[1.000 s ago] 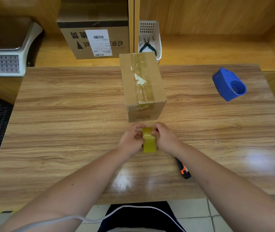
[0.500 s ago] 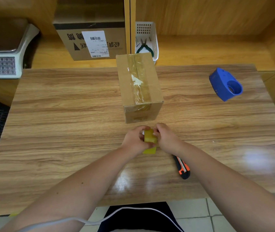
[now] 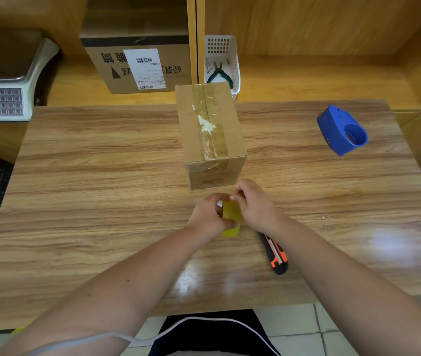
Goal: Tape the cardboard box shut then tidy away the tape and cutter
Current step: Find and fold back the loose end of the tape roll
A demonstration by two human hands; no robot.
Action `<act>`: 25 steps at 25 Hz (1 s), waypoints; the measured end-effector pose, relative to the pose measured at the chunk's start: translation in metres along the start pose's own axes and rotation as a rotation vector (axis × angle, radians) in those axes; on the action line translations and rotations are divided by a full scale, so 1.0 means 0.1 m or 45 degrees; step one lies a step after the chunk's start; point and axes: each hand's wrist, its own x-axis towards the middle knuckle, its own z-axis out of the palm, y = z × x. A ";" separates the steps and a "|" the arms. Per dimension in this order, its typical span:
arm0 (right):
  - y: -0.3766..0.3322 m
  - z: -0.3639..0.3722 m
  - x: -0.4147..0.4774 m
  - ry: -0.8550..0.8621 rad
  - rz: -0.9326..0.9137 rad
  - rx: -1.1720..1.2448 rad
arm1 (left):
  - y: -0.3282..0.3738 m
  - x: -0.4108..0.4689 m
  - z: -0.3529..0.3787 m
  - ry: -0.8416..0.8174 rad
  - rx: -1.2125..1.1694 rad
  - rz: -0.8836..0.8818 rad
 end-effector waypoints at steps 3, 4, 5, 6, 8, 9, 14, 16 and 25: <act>0.06 -0.04 0.04 0.012 0.119 0.088 | 0.02 -0.01 0.02 0.020 0.027 0.016; 0.10 -0.04 0.03 0.014 0.148 0.105 | 0.03 -0.01 0.02 0.026 0.031 0.015; 0.14 -0.03 0.01 0.033 0.166 0.112 | 0.03 -0.01 0.03 0.025 0.030 0.012; 0.18 -0.01 0.00 0.057 0.172 0.118 | 0.03 -0.01 0.03 0.021 0.022 0.007; 0.25 0.02 -0.02 0.072 0.176 0.153 | 0.03 -0.01 0.03 0.019 -0.004 -0.009; 0.27 0.05 -0.04 0.072 0.176 0.166 | 0.03 0.00 0.03 0.023 -0.019 -0.017; 0.24 0.16 -0.13 0.218 0.208 0.143 | 0.03 -0.01 0.04 0.042 -0.045 -0.023; 0.20 0.17 -0.13 0.250 0.231 0.180 | 0.02 -0.01 0.04 0.046 -0.042 -0.018; 0.11 0.15 -0.07 0.116 -0.052 -0.237 | -0.03 0.01 0.05 0.071 -0.020 -0.035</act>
